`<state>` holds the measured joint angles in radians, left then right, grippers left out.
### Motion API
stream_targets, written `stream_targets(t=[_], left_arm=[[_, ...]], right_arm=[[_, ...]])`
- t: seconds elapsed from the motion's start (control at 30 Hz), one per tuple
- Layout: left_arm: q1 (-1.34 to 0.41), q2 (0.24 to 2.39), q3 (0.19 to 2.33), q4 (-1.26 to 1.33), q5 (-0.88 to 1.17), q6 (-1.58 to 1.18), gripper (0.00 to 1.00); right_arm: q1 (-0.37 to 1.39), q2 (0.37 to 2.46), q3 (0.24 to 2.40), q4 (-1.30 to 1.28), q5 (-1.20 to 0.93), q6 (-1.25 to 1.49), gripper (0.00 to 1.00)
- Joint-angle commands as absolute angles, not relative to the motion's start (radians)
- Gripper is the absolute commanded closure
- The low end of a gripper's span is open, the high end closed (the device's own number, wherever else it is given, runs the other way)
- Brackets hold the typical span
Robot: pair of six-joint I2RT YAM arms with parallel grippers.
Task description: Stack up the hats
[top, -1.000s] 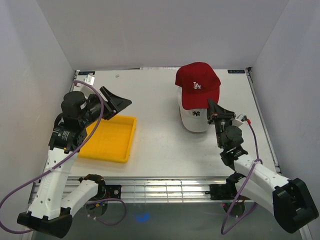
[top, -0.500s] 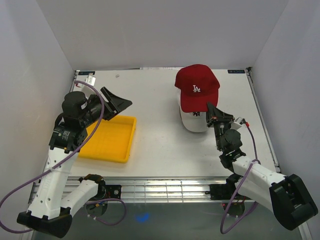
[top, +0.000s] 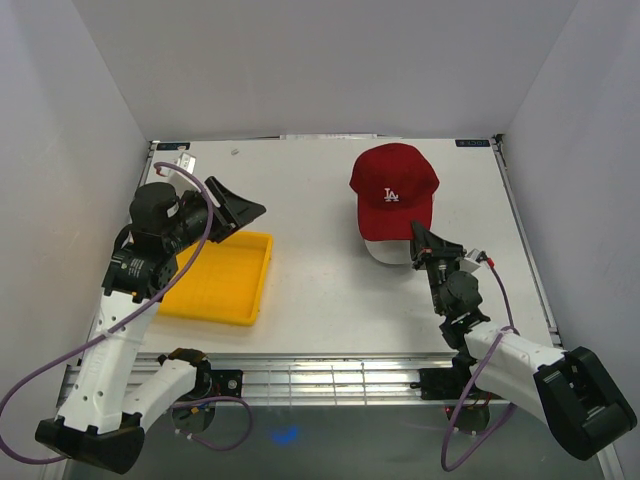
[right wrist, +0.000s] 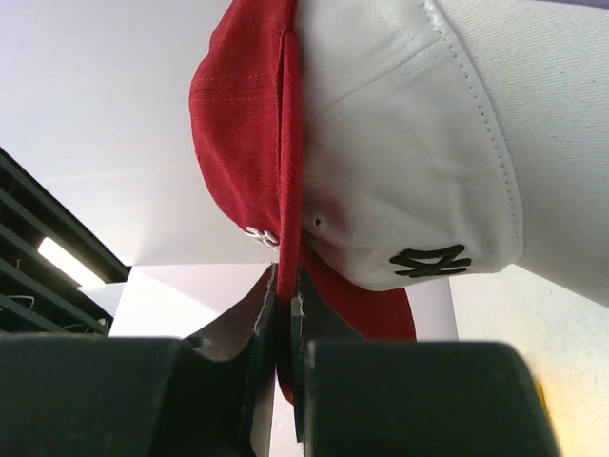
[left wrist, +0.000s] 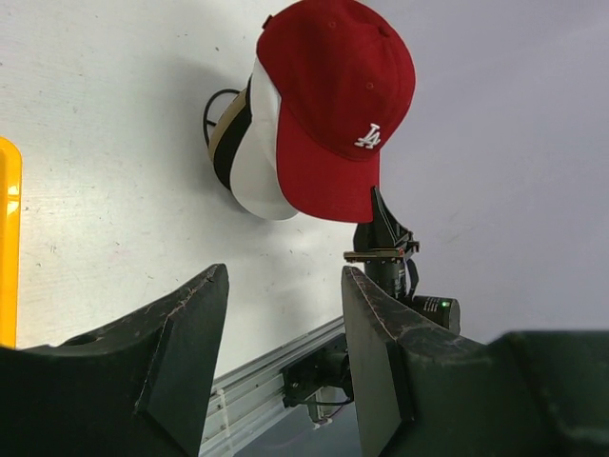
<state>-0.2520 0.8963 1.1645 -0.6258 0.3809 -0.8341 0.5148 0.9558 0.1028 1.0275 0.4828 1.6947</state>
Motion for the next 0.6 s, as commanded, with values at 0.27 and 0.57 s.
stream_targets(t=[0.27, 0.57], left_arm=[[-0.256, 0.899, 1.143, -0.637, 0.365, -0.804, 0.39], [-0.256, 0.9, 1.127, -0.647, 0.354, -0.792, 0.39]], right_arm=[[0.514, 0.919, 0.052, 0.893, 0.518, 1.713, 0.92], [0.502, 0.894, 0.054, 0.694, 0.502, 1.721, 0.92]])
